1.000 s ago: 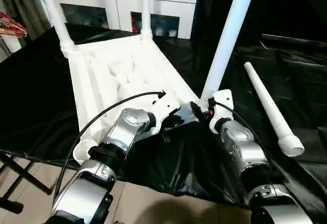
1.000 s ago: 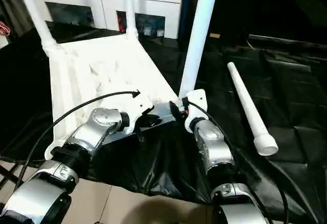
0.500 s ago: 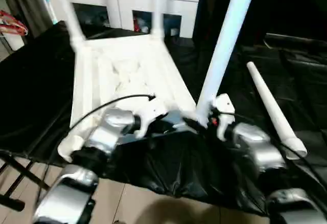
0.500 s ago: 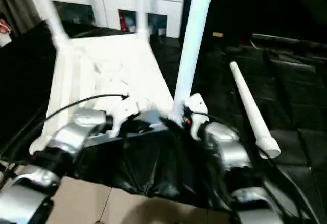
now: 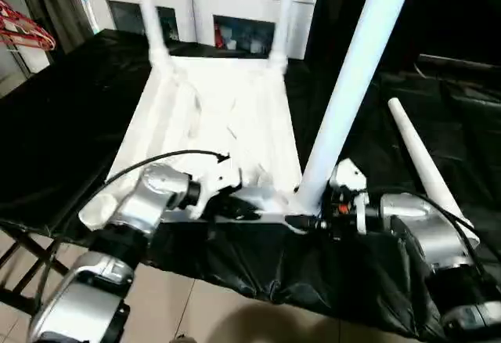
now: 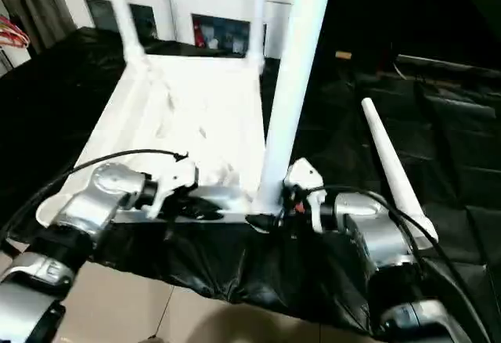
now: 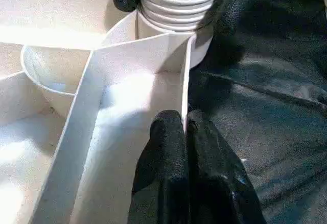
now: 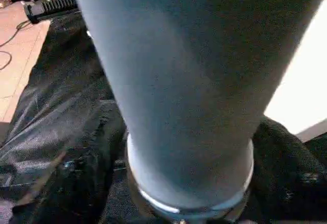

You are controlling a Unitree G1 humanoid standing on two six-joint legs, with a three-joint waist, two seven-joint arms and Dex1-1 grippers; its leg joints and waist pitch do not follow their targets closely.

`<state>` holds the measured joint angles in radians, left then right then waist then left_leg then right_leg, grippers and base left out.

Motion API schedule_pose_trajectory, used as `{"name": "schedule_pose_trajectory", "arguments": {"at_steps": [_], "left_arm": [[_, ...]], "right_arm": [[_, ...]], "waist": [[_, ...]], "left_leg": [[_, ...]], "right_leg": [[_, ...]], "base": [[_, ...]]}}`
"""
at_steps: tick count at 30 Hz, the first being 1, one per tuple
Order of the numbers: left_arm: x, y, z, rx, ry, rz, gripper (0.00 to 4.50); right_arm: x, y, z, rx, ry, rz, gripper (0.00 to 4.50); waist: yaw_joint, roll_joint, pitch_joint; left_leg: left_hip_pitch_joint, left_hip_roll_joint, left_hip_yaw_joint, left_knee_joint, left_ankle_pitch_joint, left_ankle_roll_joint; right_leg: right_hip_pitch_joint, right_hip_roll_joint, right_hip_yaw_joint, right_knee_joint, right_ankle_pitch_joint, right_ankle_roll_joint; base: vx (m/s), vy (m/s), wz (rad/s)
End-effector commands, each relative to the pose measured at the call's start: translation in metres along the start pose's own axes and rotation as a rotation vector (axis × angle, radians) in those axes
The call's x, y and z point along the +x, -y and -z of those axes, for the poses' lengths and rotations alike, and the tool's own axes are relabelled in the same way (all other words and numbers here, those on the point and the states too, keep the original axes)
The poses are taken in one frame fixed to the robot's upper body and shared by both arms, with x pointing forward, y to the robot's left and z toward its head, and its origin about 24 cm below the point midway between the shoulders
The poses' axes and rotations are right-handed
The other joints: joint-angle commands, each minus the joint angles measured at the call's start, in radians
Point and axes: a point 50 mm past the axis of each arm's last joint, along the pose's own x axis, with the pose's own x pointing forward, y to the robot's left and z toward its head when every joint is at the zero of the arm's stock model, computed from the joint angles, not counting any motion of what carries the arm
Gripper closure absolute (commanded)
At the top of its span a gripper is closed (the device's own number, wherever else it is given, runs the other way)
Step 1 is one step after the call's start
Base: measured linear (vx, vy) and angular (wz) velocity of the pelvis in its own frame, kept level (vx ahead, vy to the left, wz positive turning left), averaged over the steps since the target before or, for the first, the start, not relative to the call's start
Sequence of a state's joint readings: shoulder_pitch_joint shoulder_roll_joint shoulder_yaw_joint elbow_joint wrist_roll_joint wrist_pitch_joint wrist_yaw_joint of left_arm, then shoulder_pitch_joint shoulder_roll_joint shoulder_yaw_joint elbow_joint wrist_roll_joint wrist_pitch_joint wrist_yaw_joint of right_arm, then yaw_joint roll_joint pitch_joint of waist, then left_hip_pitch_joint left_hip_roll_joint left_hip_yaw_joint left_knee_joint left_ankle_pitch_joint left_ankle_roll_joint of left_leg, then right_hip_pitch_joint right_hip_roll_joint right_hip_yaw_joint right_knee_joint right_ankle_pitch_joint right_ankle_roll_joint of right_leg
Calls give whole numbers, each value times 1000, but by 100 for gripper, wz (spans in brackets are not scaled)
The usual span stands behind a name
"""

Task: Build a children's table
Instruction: Rotate leg to tighten

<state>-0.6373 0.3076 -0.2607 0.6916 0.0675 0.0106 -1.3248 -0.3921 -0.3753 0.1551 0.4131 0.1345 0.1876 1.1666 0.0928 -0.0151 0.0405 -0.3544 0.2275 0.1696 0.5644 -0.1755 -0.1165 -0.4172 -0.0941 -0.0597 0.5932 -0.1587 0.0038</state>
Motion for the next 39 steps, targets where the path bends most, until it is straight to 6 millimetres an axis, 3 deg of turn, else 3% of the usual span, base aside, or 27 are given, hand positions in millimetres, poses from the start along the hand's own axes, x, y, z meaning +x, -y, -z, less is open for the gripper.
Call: {"name": "schedule_pose_trajectory", "arguments": {"at_steps": [1,4,9,11,13,15,17,20,21,24,27,30,35,39], "left_arm": [[4,-6,-19,51,73,-31,450],[3,-6,-18,52,71,-28,450],[12,-2,-20,40,96,-32,450],[17,-3,-22,30,99,-67,450],[30,-9,-29,13,93,-173,450],[36,-11,-34,-3,110,-207,450],[43,-12,-40,-5,113,-239,450],[57,-13,-50,-9,118,-288,450],[64,-13,-55,-12,119,-311,450],[76,-9,-61,13,113,-318,450],[79,-5,-63,38,114,-301,450],[76,-2,-60,52,121,-260,450],[69,3,-54,87,122,-187,450],[55,6,-45,109,111,-111,450]], "right_arm": [[26,-28,6,4,-33,-227,124],[26,-28,6,5,-26,-217,156],[33,-23,4,45,37,-120,171],[38,-18,5,62,59,-26,172],[49,-1,9,106,62,245,173],[53,5,11,165,71,351,174],[58,9,12,216,83,439,174],[69,13,10,273,100,564,174],[76,12,7,284,109,600,174],[91,7,-2,254,139,601,174],[97,4,-6,227,153,567,105],[93,5,-5,200,144,537,82],[82,8,-3,126,123,493,35],[62,9,-3,40,122,327,35]], "waist": [[2,-8,-58],[2,-8,-59],[2,-10,-58],[-1,-10,-55],[-12,-12,-50],[-25,-13,-49],[-35,-17,-49],[-38,-16,-48],[-37,-11,-49],[-38,-9,-52],[-37,-7,-54],[-37,-6,-55],[-36,-7,-56],[-31,-8,-58]], "left_leg": [[-3,-3,17,-61,-230,58],[-4,-3,17,-60,-216,61],[-5,-4,18,-59,-216,61],[-2,-5,17,-62,-243,52],[-3,-6,12,-69,-282,21],[-2,-10,7,-71,-310,-4],[2,-14,7,-68,-328,3],[6,-17,8,-65,-340,17],[4,-16,8,-66,-336,18],[0,-14,8,-68,-326,21],[-3,-14,8,-68,-321,30],[-5,-13,10,-68,-306,37],[-3,-11,12,-66,-303,47],[-6,-8,13,-65,-273,64]], "right_leg": [[57,-30,27,-66,-261,-201],[58,-29,27,-62,-225,-212],[59,-31,27,-63,-237,-212],[54,-33,27,-69,-291,-199],[51,-35,26,-78,-393,-164],[51,-35,20,-87,-484,-126],[45,-32,20,-96,-522,-107],[37,-31,19,-106,-558,-94],[38,-32,19,-107,-550,-92],[41,-28,20,-100,-475,-108],[44,-27,21,-93,-425,-128],[49,-25,23,-86,-361,-154],[49,-27,25,-84,-341,-168],[58,-28,26,-74,-271,-196]], "base": [[0,0,0],[0,0,0],[0,0,0],[0,0,0],[0,0,0],[-26,1,-4],[-26,1,-4],[0,0,0],[0,0,0],[0,0,0],[0,0,0],[0,0,0],[0,0,0],[0,0,0]]}}
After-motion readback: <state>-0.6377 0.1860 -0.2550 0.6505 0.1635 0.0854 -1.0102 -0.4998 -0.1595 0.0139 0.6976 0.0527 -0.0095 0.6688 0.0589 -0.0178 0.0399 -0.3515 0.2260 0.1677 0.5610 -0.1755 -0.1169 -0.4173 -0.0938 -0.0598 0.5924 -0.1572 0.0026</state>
